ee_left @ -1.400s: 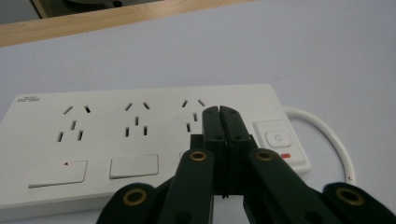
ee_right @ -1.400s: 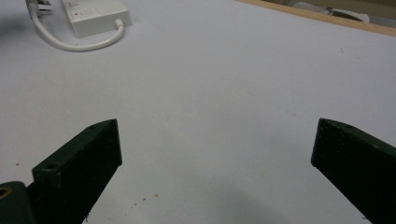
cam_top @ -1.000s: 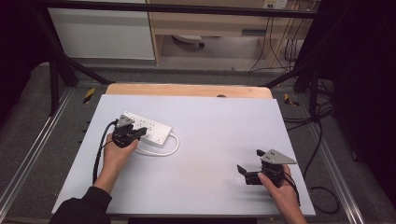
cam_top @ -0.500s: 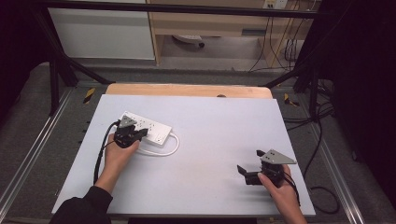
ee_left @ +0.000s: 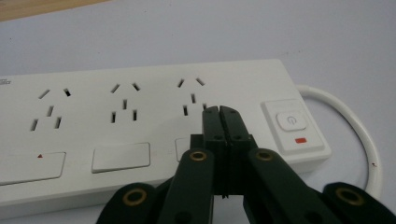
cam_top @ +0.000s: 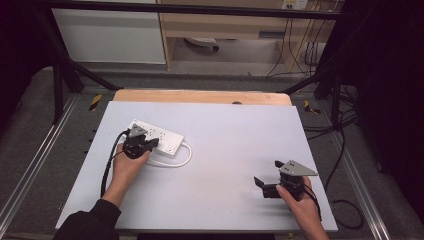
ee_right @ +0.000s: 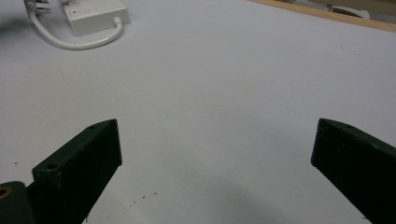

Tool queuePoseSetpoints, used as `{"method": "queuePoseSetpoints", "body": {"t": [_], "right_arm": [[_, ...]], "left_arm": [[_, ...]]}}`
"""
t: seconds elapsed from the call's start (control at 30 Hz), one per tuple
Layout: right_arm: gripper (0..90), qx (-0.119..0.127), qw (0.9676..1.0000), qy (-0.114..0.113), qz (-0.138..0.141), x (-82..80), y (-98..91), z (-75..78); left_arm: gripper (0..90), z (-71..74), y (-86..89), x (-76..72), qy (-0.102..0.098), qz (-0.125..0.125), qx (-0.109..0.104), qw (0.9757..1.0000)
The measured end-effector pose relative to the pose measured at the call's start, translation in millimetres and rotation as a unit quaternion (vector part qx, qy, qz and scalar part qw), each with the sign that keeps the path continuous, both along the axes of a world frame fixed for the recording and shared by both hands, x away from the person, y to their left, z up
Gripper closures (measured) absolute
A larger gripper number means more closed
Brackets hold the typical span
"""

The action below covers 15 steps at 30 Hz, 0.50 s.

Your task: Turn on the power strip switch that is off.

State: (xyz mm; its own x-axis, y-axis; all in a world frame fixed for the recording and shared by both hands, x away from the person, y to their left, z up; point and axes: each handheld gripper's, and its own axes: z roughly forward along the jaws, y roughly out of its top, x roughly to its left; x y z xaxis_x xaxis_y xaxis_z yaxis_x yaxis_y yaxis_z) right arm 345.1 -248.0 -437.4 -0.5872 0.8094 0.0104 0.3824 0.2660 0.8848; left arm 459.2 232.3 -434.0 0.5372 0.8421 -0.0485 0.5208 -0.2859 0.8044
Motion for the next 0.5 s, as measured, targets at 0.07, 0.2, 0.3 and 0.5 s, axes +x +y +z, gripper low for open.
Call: {"method": "queuePoseSetpoints", "body": {"t": [0.07,0.2,0.3,0.5], "right_arm": [[2.3,0.000,1.0000,0.000,0.000,0.0,0.0,0.0],[2.3,-0.001,1.0000,0.000,0.001,0.0,0.2,-0.1],[2.3,-0.001,1.0000,0.001,0.000,0.0,0.3,-0.1],[2.3,-0.001,1.0000,-0.001,0.000,-0.1,-0.1,0.0]], "left_arm": [[90.0,-0.2,-0.5,0.0,0.001,-0.001,0.002,1.0000],[90.0,-0.4,-1.0,0.0,0.001,-0.002,0.004,1.0000],[90.0,-1.0,-1.4,0.1,0.001,-0.003,0.005,1.0000],[90.0,-1.0,-1.4,0.1,0.000,-0.003,0.006,1.0000]]}}
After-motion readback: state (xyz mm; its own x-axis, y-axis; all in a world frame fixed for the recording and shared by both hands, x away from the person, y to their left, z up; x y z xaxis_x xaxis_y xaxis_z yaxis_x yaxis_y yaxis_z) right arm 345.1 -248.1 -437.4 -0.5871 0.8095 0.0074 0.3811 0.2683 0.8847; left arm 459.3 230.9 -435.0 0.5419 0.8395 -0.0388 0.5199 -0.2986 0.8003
